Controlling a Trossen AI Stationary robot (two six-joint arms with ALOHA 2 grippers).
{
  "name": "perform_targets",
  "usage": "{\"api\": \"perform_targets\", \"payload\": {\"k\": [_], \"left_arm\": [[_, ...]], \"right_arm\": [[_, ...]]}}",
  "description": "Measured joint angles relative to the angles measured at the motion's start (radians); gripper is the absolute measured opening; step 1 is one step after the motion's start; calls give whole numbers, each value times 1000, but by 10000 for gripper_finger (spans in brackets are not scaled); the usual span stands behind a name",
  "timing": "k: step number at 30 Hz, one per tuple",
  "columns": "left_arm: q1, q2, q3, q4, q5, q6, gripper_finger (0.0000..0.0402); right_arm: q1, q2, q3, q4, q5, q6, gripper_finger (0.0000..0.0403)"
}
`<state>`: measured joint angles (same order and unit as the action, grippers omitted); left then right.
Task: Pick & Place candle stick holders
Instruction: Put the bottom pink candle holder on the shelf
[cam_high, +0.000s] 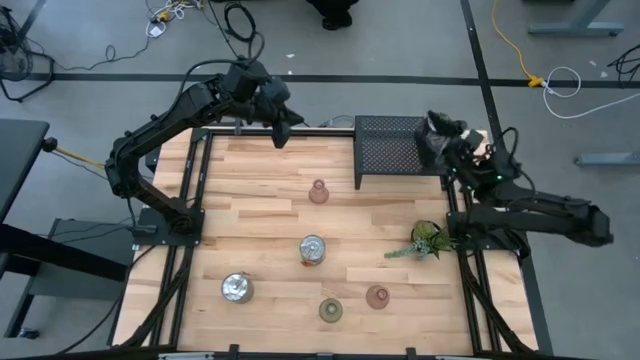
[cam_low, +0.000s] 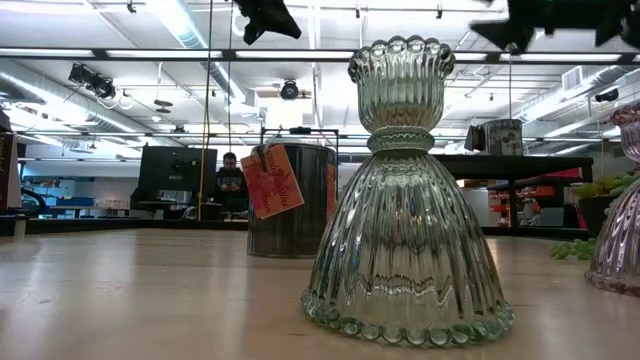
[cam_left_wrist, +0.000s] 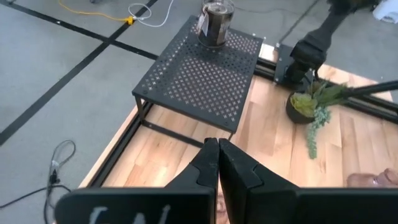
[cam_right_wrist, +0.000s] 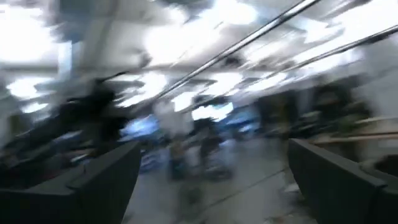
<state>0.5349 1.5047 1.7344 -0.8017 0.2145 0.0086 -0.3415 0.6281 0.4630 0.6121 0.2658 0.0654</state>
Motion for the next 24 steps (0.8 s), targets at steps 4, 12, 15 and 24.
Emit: {"api": "perform_targets", "payload": {"k": [4, 12, 15, 24], "left_arm": [[-10, 0, 0, -59, 0, 3, 12], [-49, 0, 0, -110, 0, 15, 12], [-64, 0, 0, -96, 0, 29, 12], [-79, 0, 0, -60, 0, 25, 12]], "right_arm": [[103, 64, 139, -318, -14, 86, 400], [256, 214, 259, -367, -358, 380, 400], [300, 236, 259, -267, -479, 461, 400], [421, 248, 259, -192, -519, 713, 400]]}}
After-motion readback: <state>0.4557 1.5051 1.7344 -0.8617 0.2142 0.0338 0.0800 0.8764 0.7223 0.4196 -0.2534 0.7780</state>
